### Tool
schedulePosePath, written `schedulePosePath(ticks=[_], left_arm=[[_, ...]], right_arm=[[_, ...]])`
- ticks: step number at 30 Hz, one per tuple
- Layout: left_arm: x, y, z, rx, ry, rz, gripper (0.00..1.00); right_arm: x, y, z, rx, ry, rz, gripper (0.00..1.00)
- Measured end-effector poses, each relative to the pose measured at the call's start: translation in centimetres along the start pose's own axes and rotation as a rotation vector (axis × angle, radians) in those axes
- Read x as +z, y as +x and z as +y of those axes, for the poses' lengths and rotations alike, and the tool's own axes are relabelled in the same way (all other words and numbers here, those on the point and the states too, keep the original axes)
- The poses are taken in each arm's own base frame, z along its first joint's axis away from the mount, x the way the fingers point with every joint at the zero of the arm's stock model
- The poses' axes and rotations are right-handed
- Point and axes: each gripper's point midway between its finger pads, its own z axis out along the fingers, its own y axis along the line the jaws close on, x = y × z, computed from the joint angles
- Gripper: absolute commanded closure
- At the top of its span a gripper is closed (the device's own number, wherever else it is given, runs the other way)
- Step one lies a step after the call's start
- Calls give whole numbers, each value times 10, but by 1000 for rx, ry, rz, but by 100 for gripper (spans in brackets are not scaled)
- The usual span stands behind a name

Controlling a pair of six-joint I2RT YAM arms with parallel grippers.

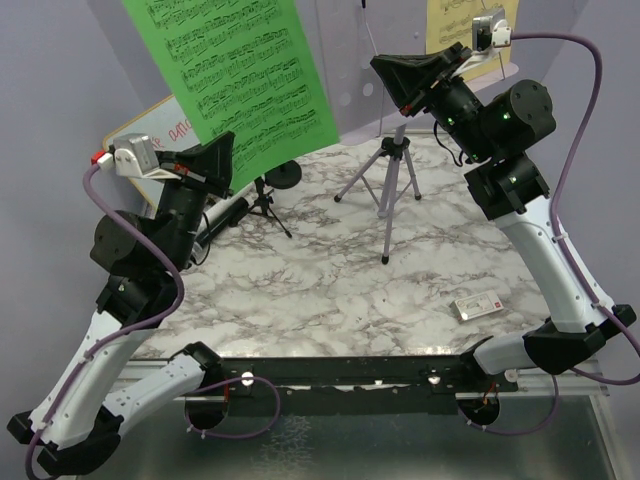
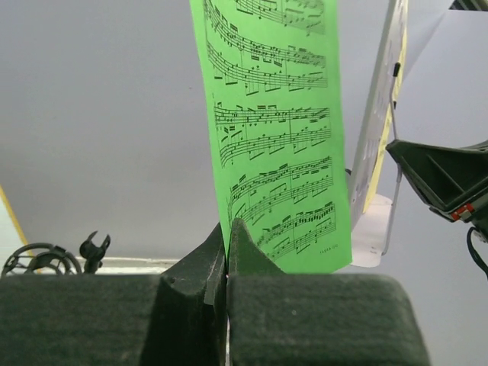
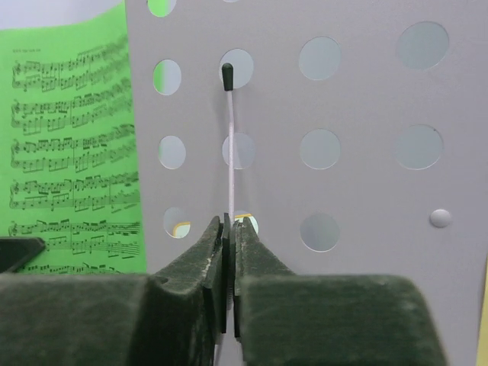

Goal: Pack up the instrument practice props
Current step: Pick up the sheet music from the music stand, then place the sheet music at the center of the board.

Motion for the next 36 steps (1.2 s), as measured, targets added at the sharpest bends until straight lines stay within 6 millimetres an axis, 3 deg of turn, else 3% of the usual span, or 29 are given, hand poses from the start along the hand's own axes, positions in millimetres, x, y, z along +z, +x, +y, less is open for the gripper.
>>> schedulePosePath(ticks=[6,11,17,26,32,36], left_arm=[[-19,7,22,-9,-86,8,100],[-33,40,47,-35,-175,61,100],[-56,78,77,-88,-292,115,100],[-100,102,118,-219,-473,85,100],[-134,137,155,-303,-636,74,100],[-153,159,174,-336,-723,77,100]], right_arm=[[0,0,0,-4,0,-1,67],[0,2,-1,-9,-1,-3,55],[-7,9,-1,-13,2,11,47],[-23,-12,8,-44,-9,-33,29],[-31,-17,10,-66,-7,-46,16],[-32,-16,8,-76,4,-48,13]])
